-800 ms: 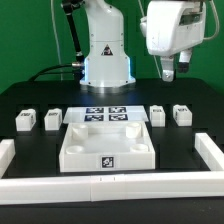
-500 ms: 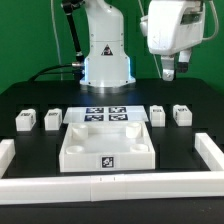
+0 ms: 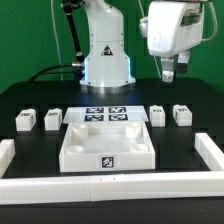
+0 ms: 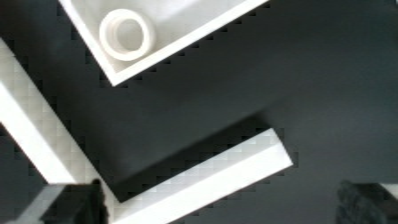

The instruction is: Assemble square table

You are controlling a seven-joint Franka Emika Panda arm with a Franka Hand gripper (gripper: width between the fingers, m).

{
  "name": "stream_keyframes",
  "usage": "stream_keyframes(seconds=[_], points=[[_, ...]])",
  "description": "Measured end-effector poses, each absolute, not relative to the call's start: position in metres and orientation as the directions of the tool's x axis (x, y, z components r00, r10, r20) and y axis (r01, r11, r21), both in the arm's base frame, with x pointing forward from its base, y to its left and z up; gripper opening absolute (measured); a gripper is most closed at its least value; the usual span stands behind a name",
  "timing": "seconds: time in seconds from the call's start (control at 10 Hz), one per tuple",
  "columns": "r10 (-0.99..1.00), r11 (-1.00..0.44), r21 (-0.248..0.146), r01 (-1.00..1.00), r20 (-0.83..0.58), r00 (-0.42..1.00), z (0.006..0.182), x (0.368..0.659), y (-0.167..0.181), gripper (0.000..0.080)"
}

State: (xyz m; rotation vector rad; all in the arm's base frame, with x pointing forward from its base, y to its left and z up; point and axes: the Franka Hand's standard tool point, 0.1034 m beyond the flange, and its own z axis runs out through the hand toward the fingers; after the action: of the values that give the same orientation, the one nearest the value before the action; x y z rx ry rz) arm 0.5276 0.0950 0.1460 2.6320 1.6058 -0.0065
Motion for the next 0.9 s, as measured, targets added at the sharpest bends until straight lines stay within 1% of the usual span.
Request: stream_keyframes(seconds=[0.1,0.2,0.3,0.4,0.5,0.6,0.7,0.8,0.9], points=[[0.915,-0.400,0.054,0.915,-0.032,0.402,0.144,0.514,0.087,0.0650],[0.961,-0.271,0.049,0.961,-0.039,0.273,0.141,0.499,0.074,0.0650],[0.992,-0.121,0.054,0.991,-0.040,0.123,0.134,0.484,0.059,0.0650],[0.999,0.028,0.040,0.999,-0.046,-0.026,0.122,0.462,0.037,0.0650],[0.988,0.148,0.026,0.989,-0.046,-0.147,0.112,0.449,0.021,0.0650],[0.970,0.240,0.026,0.970,-0.043,-0.239,0.104,0.440,0.007,0.0650],[0.960,0.280,0.019,0.960,-0.029,-0.279,0.087,0.428,-0.011,0.0650],[0.971,0.239,-0.003,0.971,-0.014,-0.239,0.073,0.429,-0.020,0.0650],[0.974,0.226,-0.012,0.974,-0.005,-0.226,0.063,0.435,-0.024,0.0650]])
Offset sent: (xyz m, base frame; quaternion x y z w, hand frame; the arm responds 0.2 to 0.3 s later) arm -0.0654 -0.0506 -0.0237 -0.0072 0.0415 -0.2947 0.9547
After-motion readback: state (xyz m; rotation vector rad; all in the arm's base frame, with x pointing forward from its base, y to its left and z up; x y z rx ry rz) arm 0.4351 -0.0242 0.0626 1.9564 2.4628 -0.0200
